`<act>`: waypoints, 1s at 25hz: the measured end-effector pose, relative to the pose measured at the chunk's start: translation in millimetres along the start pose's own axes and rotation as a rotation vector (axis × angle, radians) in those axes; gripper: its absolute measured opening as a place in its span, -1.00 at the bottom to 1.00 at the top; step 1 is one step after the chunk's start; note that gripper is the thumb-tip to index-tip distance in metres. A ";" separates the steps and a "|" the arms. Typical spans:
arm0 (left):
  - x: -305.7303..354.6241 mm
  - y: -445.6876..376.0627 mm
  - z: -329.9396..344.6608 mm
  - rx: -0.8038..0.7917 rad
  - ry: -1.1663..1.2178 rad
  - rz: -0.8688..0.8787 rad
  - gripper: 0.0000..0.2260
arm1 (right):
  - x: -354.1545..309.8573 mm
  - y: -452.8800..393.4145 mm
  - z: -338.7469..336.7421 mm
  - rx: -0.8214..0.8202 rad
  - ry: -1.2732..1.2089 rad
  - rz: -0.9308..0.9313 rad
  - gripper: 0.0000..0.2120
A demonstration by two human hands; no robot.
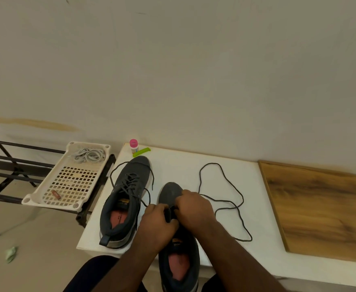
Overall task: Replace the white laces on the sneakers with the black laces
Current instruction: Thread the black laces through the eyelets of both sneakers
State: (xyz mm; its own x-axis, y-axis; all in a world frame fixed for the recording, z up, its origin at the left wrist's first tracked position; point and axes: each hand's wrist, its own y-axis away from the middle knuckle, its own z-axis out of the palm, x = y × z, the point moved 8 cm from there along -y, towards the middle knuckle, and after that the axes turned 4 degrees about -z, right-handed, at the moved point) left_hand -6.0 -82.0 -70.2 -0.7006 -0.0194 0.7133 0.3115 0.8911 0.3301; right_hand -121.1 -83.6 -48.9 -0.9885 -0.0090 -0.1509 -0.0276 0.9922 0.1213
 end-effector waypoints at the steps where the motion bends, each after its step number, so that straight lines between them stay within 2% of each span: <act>1: -0.6 0.3 -1.7 0.011 -0.002 0.002 -0.80 | -1.9 0.0 0.0 -0.008 0.007 -0.006 -0.82; 4: -0.6 0.8 -6.3 0.066 -0.020 0.014 -0.81 | -3.1 2.2 -4.1 0.031 -0.089 -0.009 -0.82; 8: -0.6 1.5 -3.0 0.073 -0.074 0.014 -0.82 | 0.2 9.7 -24.9 0.254 -0.544 0.058 -0.87; 12: 3.3 0.3 -8.1 0.121 -0.124 0.024 -0.88 | -6.0 12.6 -48.5 0.334 -0.835 0.093 -0.91; 14: 2.5 -1.8 -10.3 0.117 -0.112 0.020 -0.90 | 4.3 15.2 -41.4 0.289 -0.758 0.162 -0.92; 18: -4.1 -6.0 -15.9 0.125 -0.011 -0.027 -0.83 | 9.2 25.6 0.4 0.054 -0.538 0.241 -0.90; 21: -4.0 -5.9 -16.1 0.121 0.008 -0.010 -0.80 | 4.2 22.3 11.3 0.036 -0.483 0.264 -0.85; 24: -3.5 -4.9 -18.3 0.091 0.046 -0.011 -0.87 | 1.3 20.3 17.8 0.027 -0.482 0.298 -0.85; 25: -4.2 -4.8 -19.1 0.086 0.058 -0.024 -0.82 | 0.4 20.5 18.6 0.033 -0.479 0.298 -0.85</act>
State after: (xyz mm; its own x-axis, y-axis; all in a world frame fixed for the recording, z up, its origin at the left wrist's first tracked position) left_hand 7.7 -94.8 -62.9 -0.6684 -0.0652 0.7410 0.2369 0.9256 0.2951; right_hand -119.3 -61.0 -64.8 -0.7749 0.3215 -0.5441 0.2543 0.9468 0.1973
